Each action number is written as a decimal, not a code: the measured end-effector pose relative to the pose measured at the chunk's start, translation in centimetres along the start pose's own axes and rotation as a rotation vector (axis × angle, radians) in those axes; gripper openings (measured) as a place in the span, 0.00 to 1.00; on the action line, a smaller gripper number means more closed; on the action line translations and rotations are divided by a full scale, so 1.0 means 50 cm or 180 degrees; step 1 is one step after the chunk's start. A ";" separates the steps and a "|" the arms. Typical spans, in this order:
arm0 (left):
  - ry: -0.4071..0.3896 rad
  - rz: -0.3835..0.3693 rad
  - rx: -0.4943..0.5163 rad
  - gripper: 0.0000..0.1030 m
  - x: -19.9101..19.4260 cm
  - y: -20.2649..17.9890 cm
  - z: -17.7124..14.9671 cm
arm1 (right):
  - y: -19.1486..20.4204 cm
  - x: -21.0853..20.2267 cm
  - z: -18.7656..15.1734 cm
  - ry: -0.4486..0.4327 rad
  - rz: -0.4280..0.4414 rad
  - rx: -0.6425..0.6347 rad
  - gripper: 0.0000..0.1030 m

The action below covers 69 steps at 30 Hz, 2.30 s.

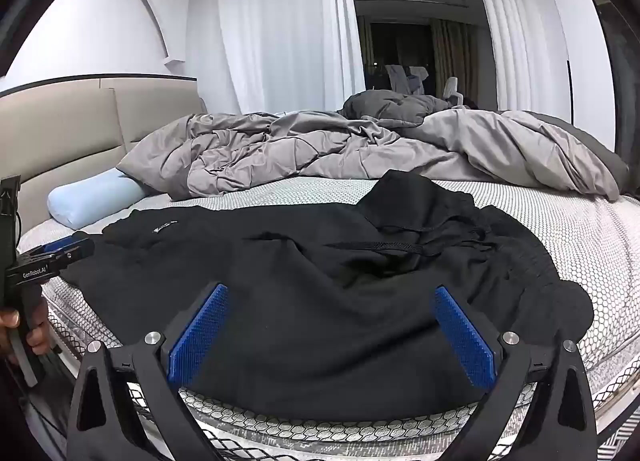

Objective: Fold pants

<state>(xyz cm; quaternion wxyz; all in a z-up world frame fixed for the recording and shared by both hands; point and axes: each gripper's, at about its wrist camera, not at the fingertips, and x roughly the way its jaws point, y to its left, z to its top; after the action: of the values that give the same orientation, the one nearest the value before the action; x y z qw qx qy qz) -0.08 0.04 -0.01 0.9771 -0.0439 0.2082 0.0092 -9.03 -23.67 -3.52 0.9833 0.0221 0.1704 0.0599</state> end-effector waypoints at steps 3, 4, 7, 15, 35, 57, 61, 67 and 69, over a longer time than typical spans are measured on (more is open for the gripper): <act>0.0026 -0.0002 -0.0001 0.99 -0.001 0.001 0.000 | 0.002 0.000 0.001 -0.0010 -0.0021 -0.0030 1.00; 0.0030 0.0009 0.0001 0.99 -0.003 0.002 -0.001 | 0.003 -0.002 0.002 -0.0016 -0.0023 -0.0042 1.00; 0.0045 0.0056 0.0013 0.99 0.008 -0.010 -0.005 | 0.011 0.000 -0.004 -0.0029 -0.0007 -0.0064 1.00; 0.0078 0.0063 -0.0069 0.99 0.007 0.002 0.002 | 0.008 0.006 -0.001 0.0020 -0.0031 -0.0041 1.00; 0.0083 0.0064 -0.0058 0.99 0.011 0.007 0.001 | 0.002 0.005 -0.002 0.0027 -0.0031 -0.0067 1.00; 0.0064 0.0065 -0.0062 0.99 0.009 0.013 0.002 | 0.006 0.006 -0.004 0.0033 -0.0039 -0.0094 1.00; 0.0066 0.0070 -0.0058 0.99 0.010 0.014 0.003 | 0.007 0.006 -0.004 0.0031 -0.0038 -0.0095 1.00; 0.0063 0.0072 -0.0061 0.99 0.010 0.014 0.003 | 0.013 0.008 -0.006 0.0034 -0.0045 -0.0118 1.00; 0.0061 0.0071 -0.0062 0.99 0.010 0.015 0.003 | 0.013 0.008 -0.006 0.0035 -0.0044 -0.0122 1.00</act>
<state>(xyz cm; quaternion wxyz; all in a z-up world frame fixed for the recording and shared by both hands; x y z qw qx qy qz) 0.39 0.82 -0.14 0.9744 -0.0512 0.2179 0.0218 -8.81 -22.96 -3.90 0.9830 0.0018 0.1748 0.0564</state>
